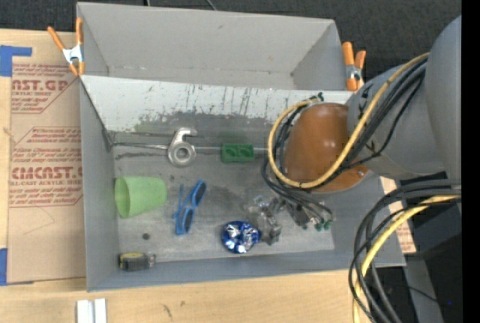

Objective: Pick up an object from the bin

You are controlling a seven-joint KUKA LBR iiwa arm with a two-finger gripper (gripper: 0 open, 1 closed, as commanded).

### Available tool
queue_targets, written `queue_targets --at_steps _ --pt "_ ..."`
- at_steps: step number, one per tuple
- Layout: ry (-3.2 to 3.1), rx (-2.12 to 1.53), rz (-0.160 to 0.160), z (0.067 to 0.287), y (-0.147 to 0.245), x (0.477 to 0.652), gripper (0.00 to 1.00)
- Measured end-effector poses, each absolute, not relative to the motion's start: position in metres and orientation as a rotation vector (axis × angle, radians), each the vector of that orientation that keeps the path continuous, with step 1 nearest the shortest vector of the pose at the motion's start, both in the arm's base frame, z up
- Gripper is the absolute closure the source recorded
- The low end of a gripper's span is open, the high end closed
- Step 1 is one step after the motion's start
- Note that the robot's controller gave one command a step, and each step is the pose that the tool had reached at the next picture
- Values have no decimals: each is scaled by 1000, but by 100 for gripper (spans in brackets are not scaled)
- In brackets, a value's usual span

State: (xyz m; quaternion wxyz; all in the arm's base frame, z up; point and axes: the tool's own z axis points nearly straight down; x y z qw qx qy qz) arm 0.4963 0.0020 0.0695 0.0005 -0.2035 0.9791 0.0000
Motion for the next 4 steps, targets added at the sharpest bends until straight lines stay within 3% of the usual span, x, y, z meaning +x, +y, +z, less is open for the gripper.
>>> queue_targets --at_steps 1,2,3,4 --pt "3074 -639 0 70 2 497 0" --pt "3032 -743 -3 72 41 485 0" --pt "3039 -738 -4 73 39 484 100" --pt "2988 -930 -5 198 13 532 100"
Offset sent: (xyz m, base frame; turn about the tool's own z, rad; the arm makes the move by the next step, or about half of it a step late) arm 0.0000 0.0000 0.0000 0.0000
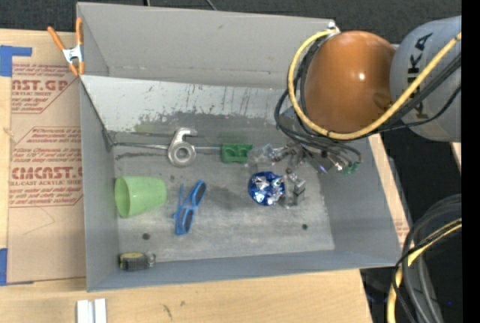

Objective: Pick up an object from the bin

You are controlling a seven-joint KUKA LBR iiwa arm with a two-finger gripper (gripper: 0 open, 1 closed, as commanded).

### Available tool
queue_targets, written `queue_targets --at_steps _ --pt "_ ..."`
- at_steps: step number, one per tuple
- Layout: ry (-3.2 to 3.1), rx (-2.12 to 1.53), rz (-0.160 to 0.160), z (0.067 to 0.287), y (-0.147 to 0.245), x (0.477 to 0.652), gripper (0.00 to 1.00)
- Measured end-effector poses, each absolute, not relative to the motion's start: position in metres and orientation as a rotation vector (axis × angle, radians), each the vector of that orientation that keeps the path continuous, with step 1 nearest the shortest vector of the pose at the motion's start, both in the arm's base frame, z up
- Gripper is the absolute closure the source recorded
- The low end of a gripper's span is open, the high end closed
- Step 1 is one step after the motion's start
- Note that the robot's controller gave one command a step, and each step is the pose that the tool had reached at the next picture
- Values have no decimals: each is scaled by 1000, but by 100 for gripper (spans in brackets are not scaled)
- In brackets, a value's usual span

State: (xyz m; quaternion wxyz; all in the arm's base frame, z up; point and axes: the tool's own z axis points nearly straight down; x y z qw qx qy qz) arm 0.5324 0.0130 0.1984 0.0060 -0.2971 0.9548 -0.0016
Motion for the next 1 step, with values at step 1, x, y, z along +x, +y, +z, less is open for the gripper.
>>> queue_targets --at_steps 1 --pt "2837 -1334 -4 276 -18 517 100"
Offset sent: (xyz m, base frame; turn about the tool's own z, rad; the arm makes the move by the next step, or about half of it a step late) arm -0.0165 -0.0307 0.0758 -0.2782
